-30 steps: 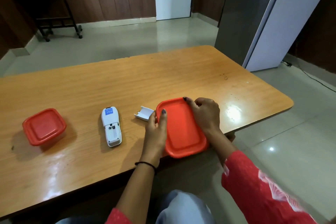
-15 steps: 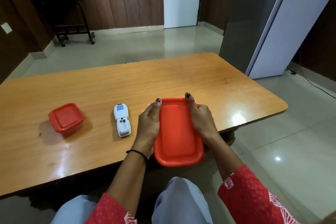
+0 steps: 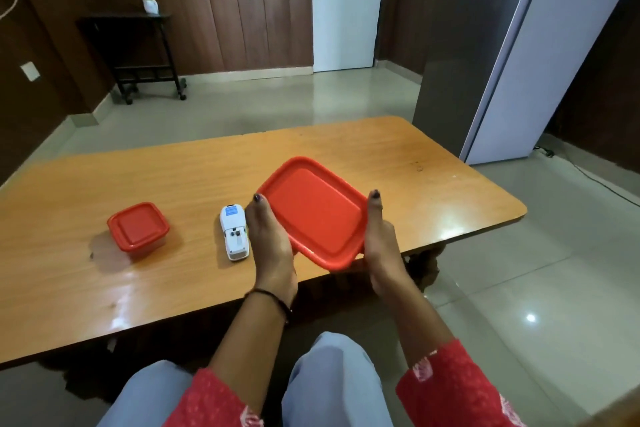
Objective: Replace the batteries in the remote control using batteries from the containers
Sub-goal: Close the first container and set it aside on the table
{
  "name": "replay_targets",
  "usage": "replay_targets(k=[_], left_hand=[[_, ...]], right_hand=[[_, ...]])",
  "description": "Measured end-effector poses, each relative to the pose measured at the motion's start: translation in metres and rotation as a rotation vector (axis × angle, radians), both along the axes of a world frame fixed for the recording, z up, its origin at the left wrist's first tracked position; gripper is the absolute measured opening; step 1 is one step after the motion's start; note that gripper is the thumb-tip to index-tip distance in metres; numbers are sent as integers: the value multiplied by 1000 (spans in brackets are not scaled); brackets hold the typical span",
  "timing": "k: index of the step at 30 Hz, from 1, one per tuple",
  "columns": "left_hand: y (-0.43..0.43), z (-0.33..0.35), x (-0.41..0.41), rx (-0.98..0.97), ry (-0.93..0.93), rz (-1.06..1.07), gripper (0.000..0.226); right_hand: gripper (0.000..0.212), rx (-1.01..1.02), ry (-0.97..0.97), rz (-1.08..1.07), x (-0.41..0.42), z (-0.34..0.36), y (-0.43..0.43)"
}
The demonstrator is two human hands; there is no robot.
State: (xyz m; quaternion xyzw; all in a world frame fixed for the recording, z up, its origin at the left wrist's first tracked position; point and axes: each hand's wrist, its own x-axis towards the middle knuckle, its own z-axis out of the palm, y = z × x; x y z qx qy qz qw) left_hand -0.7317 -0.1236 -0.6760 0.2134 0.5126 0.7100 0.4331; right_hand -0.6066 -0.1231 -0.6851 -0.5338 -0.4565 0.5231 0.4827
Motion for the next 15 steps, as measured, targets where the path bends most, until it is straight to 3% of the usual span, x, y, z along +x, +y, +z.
replay_targets(k=[4,6,9,12,15], left_hand=[[-26,-20,3,-7,-65,-92,36],[-31,-23,-3,-32,11,-156,39],[-37,-16,-9,-74,147,-238,60],[-46,-8,-7,-83,273,-216,41],[-48,0,1,-68,282,-174,29]], right_hand=[[69,-16,-10,-100,4,1,8],[64,72,-97,-173,9,-2,7],[64,121,-255,-175,16,-6,10],[63,146,-299,-148,19,-4,11],[64,126,-266,-93,22,1,16]])
